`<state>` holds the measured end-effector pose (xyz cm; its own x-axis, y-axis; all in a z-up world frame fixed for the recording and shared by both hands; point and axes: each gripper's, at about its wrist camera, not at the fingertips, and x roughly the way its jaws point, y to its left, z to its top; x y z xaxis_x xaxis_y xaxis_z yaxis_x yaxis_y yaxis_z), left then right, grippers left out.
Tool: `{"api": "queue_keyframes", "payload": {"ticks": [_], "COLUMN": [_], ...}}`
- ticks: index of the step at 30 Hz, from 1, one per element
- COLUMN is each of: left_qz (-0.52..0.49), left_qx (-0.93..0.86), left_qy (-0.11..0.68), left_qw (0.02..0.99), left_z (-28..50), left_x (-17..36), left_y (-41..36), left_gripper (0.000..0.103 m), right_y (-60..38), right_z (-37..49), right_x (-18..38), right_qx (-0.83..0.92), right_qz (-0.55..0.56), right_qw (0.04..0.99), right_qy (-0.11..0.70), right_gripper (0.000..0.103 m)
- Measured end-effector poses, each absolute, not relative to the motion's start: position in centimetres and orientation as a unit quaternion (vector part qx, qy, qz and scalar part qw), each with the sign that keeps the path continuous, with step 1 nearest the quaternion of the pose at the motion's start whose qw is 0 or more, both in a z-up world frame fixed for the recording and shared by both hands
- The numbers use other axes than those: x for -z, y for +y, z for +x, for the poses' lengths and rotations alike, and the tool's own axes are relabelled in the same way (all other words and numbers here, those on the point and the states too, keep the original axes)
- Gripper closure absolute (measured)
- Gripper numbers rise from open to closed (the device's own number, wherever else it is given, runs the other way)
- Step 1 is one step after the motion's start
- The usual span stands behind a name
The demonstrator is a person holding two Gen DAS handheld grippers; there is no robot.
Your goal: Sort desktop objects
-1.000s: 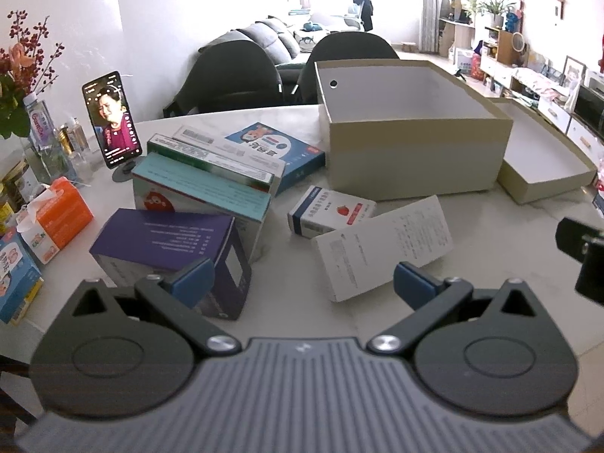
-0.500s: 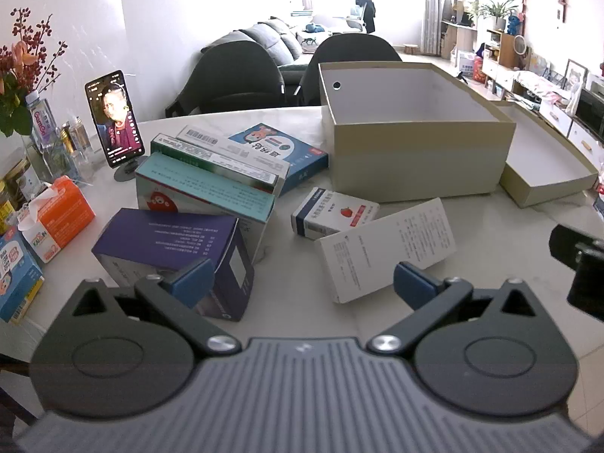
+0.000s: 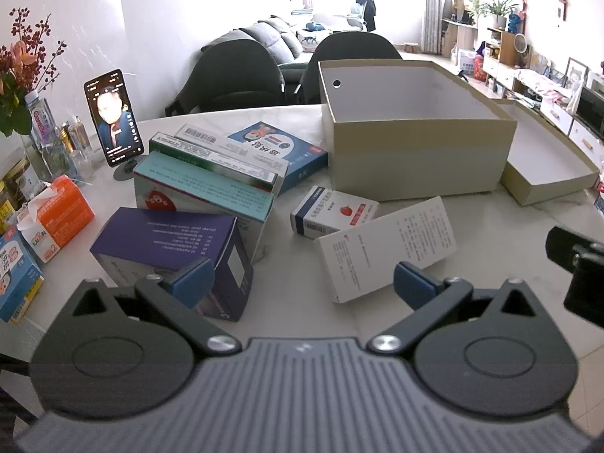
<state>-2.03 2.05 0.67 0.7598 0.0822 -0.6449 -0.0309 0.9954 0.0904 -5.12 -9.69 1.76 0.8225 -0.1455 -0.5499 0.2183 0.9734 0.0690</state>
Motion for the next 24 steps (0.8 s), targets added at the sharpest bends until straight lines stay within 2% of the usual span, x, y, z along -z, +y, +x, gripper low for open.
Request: {"api": "queue_keyframes", "payload": {"ticks": [24], "left_qz": [0.036], "left_qx": [-0.038], "left_qy": [0.359], "left_qw": [0.932], "left_z": [-0.5], "left_x": [-0.2], "left_y": [2.0], "left_gripper": [0.0], "right_y": [-11.2], "right_z": [-5.9], "right_x": [0.7], "right_qx": [0.088], "right_qz": [0.069], "right_qw": [0.951], "right_qy": [0.289], "right_gripper": [0.0]}}
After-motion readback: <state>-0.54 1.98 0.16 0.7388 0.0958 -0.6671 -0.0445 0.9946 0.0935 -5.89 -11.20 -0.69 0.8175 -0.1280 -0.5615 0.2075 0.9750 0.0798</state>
